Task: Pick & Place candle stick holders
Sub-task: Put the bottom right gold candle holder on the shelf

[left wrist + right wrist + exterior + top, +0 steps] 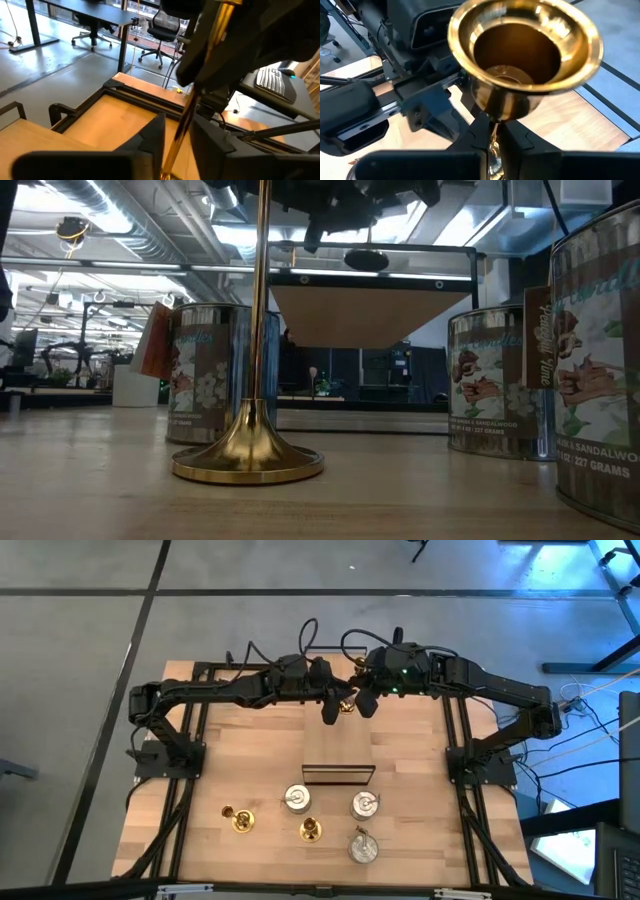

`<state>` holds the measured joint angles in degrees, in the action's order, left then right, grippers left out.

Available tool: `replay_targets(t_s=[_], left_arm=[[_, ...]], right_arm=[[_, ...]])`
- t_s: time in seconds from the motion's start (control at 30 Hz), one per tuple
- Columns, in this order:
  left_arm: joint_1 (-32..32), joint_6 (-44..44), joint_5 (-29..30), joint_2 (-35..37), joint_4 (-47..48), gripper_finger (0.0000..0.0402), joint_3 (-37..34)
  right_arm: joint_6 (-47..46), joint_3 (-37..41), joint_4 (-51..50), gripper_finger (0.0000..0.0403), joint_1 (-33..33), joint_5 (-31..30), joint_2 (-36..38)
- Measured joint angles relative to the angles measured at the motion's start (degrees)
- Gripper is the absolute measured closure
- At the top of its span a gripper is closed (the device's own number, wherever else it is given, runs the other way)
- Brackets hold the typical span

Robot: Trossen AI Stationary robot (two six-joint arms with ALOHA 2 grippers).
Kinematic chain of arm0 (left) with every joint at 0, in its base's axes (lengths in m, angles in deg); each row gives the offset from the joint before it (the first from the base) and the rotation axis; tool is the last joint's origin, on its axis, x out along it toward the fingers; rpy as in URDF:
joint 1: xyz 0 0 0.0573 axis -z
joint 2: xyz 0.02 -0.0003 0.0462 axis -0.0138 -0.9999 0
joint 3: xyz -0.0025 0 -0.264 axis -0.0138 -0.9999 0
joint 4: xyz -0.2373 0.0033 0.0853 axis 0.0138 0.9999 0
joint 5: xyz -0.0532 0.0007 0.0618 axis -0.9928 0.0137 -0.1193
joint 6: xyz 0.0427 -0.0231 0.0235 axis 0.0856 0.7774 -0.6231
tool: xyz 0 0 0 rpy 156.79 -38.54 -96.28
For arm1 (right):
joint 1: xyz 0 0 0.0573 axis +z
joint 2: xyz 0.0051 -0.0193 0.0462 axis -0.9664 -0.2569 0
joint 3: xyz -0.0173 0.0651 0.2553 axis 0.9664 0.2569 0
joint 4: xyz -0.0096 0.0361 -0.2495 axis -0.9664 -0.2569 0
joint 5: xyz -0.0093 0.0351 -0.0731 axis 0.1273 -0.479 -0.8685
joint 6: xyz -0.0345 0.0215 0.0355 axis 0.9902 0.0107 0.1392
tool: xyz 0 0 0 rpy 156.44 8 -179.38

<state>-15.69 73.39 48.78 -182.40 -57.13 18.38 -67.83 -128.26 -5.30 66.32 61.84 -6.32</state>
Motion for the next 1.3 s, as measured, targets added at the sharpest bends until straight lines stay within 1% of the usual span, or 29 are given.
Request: replay_targets(t_s=[0.1, 0.17, 0.37, 0.53, 0.6, 0.7, 0.8, 0.9, 1.03, 1.13, 1.23, 1.3], left_arm=[[0.0, 0.0, -0.2, 0.0, 0.0, 0.0372, 0.0], [0.1, -0.3, -0.4, 0.0, -0.2, 0.0387, 0.0], [0.2, 0.2, -0.3, 0.0, -0.2, 0.038, 0.0], [0.2, 1.0, 0.4, 0.0, -0.1, 0.0389, 0.0], [0.2, 2.3, 0.8, 0.0, -0.1, 0.0389, 0.0], [-0.1, 5.2, 0.8, 0.0, 0.2, 0.0389, 0.0], [-0.9, 7.7, 3.5, 0.1, 1.2, 0.039, 0.0], [-1.7, 8.3, 6.1, 0.3, 1.8, 0.039, 0.0], [-3.2, 7.6, 5.9, 0.5, 1.7, 0.039, 0.0], [-5.5, 3.3, 5.2, 0.5, 1.4, 0.039, 0.0], [-7.8, -3.7, 6.8, 0.5, 1.4, 0.039, 0.0], [-10.2, -6.0, 5.4, 0.5, 0.9, 0.039, 0.0]], right_arm=[[-0.1, 0.0, -0.1, 0.0383, 0.0, -0.1, 0.0], [-0.1, 0.0, 0.2, 0.0383, 0.0, 0.2, 0.0], [0.2, 0.0, 0.1, 0.0383, 0.0, 0.2, 0.0], [0.7, 0.0, 0.1, 0.0382, 0.0, 0.2, 0.0], [0.9, 0.0, 0.1, 0.0375, 0.0, 0.1, 0.0], [1.3, 0.0, -0.4, 0.0348, 0.0, -0.6, 0.0], [1.5, 0.0, -0.6, 0.0303, -0.1, -0.4, 0.3], [0.6, -0.1, -1.0, 0.0254, 0.1, 0.1, 0.3], [0.0, -0.1, -2.2, 0.0204, 0.0, 0.1, 0.5], [-0.1, -0.1, -3.8, 0.0186, 0.4, 0.1, 0.5], [1.5, -0.1, -5.3, 0.018, 1.2, 0.6, 0.5], [2.4, -0.1, -6.3, 0.0179, 1.9, 0.6, 0.5]])
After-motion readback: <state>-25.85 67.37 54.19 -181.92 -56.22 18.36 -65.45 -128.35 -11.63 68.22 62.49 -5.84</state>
